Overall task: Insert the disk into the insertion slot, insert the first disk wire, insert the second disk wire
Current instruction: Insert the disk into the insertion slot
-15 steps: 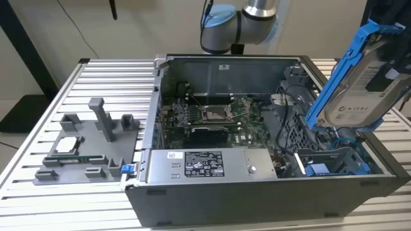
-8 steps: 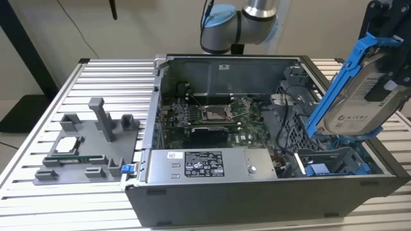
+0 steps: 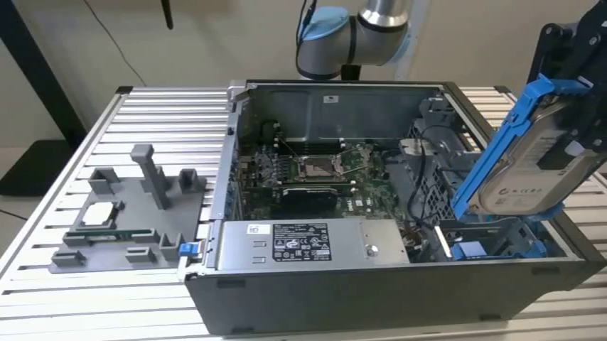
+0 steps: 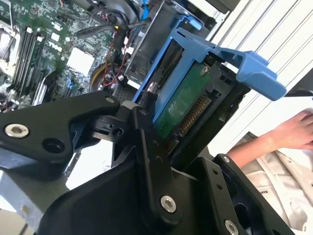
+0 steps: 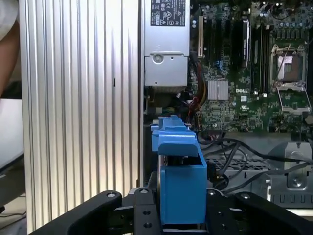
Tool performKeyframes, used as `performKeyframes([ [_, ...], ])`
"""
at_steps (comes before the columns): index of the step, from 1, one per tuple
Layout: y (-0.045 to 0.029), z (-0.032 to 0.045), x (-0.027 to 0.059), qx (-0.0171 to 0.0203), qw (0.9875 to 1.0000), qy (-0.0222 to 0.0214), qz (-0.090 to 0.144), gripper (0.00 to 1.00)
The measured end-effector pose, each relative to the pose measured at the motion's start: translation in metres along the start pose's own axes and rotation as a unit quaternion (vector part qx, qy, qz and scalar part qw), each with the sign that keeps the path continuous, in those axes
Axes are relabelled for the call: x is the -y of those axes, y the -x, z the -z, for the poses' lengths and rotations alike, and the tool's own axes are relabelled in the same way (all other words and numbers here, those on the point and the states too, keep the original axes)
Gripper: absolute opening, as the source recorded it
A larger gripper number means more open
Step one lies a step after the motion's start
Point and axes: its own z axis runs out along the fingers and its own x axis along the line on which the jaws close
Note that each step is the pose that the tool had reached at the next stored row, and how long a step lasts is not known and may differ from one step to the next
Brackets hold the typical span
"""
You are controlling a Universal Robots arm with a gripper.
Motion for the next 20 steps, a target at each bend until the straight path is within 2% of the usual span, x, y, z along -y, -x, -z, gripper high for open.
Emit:
performKeyframes([
  [8,-0.0002,-0.0126,0.006,0.0002,1.0,-0.0022,-0.002,0.0],
  [12,0.0,-0.0181,0.0067,0.0014,1.0,-0.0037,-0.002,0.0],
  [20,0.0049,-0.0277,0.0069,0.0041,1.0,-0.0078,-0.002,0.0],
])
